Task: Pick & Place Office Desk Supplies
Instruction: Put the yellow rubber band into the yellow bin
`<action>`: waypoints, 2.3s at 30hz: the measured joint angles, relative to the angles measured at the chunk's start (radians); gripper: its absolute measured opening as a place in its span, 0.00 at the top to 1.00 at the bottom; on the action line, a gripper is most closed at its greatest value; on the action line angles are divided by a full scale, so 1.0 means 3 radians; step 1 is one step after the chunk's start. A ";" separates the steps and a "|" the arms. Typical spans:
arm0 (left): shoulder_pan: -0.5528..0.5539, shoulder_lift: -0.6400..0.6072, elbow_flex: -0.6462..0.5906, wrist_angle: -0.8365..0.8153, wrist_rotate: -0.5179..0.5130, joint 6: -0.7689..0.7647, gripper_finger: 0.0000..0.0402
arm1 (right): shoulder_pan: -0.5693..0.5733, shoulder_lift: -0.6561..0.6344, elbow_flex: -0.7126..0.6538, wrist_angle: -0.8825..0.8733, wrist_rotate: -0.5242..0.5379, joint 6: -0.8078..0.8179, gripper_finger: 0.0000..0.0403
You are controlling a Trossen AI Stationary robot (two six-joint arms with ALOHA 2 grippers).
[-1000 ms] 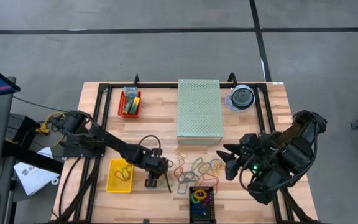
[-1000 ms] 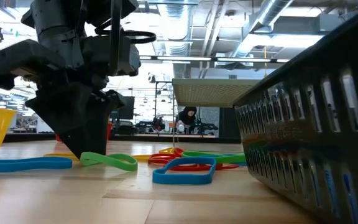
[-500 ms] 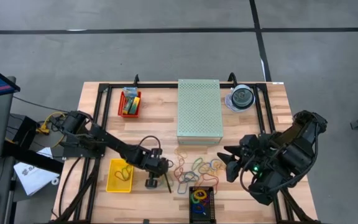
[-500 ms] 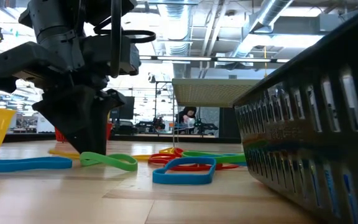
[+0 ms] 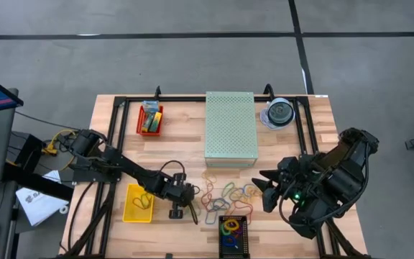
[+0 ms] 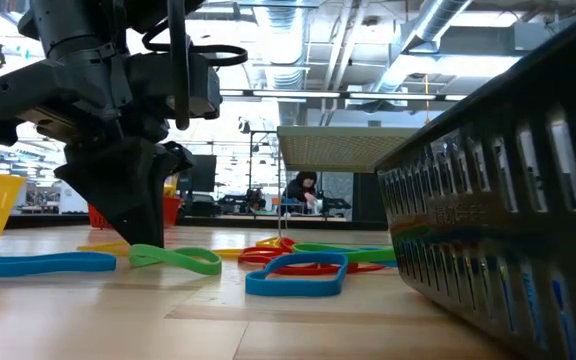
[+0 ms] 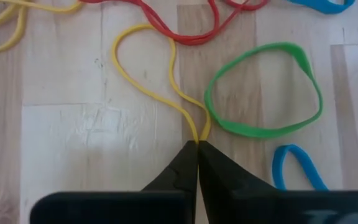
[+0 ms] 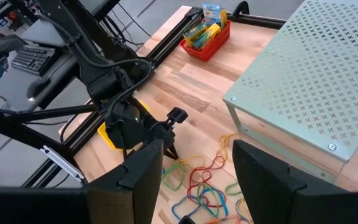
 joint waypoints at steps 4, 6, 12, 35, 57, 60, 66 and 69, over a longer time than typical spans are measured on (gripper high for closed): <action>-0.0044 -0.0040 -0.0001 -0.0012 -0.0105 -0.0114 1.00 | -0.0002 0.0000 0.0000 0.0001 0.0000 0.0004 0.53; -0.0049 -0.0077 -0.0008 -0.0026 -0.0135 -0.0119 1.00 | -0.0002 0.0000 0.0000 0.0002 0.0000 0.0009 0.53; -0.0028 -0.0353 -0.0018 -0.0177 -0.0135 -0.0133 1.00 | -0.0002 0.0000 0.0000 0.0003 0.0000 0.0009 0.53; -0.0097 -0.1425 -0.0007 -0.1238 -0.0404 -0.0650 1.00 | -0.0002 0.0000 0.0000 0.0000 0.0015 -0.0049 0.53; -0.1418 -0.2265 -0.0005 -0.2619 -0.0371 -0.2655 1.00 | -0.0010 0.0000 0.0000 -0.0151 0.0022 -0.0055 0.53; -0.1570 -0.2265 -0.0005 -0.2713 -0.0261 -0.2819 1.00 | -0.0010 0.0000 0.0000 -0.0150 0.0022 -0.0055 0.53; -0.1782 -0.2265 -0.0005 -0.2893 -0.0241 -0.3104 1.00 | -0.0010 0.0000 0.0000 -0.0150 0.0022 -0.0055 0.53; -0.1841 -0.2265 -0.0005 -0.2898 -0.0234 -0.3217 1.00 | -0.0009 0.0000 0.0000 -0.0150 0.0022 -0.0055 0.53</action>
